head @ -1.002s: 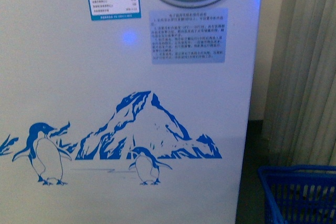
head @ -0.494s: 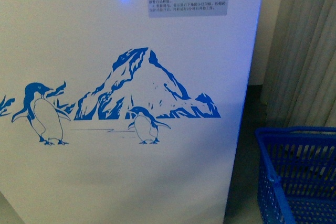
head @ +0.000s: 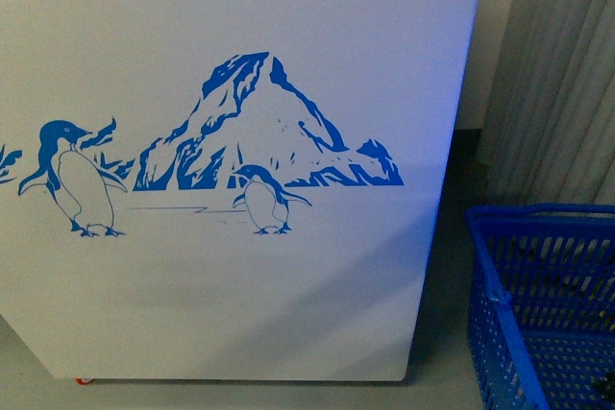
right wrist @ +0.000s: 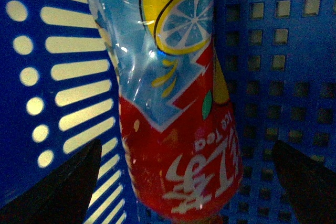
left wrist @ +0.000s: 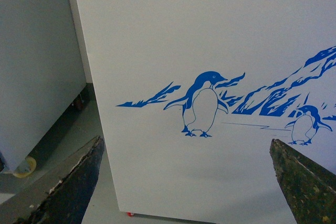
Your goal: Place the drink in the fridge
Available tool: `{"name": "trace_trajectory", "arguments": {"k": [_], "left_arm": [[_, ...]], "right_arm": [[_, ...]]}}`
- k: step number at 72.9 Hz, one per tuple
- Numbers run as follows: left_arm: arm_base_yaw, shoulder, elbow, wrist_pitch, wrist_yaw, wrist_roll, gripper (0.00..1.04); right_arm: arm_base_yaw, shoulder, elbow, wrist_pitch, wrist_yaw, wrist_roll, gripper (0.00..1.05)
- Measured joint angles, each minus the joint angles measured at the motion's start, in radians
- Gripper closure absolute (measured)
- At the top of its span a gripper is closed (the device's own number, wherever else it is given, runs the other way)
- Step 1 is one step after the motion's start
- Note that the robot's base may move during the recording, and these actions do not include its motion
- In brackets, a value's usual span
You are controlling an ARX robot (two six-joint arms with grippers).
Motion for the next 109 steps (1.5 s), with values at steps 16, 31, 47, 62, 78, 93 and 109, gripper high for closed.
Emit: {"name": "trace_trajectory", "arguments": {"k": [16,31,47,62,78,93,109], "left_arm": [[0.0,0.0,0.0,0.0,0.0,0.0,0.08],[0.0,0.0,0.0,0.0,0.0,0.0,0.08],[0.0,0.0,0.0,0.0,0.0,0.0,0.08],[0.0,0.0,0.0,0.0,0.0,0.0,0.08],[0.0,0.0,0.0,0.0,0.0,0.0,0.08],[0.0,0.0,0.0,0.0,0.0,0.0,0.08],[0.0,0.0,0.0,0.0,0.0,0.0,0.08]], "right_arm": [[0.043,0.084,0.134,-0.107,0.087,0.0,0.08],[0.088,0.119,0.24,-0.208,0.204,-0.004,0.08],[0.113,0.14,0.313,-0.225,0.343,-0.031,0.08],[0.104,0.134,0.313,-0.229,0.343,-0.029,0.36],[0.069,0.082,0.219,-0.214,0.297,0.017,0.62],[0.031,-0.018,0.075,-0.179,0.261,0.046,0.67],[-0.006,-0.381,-0.166,-0.113,0.22,0.043,0.67]]}}
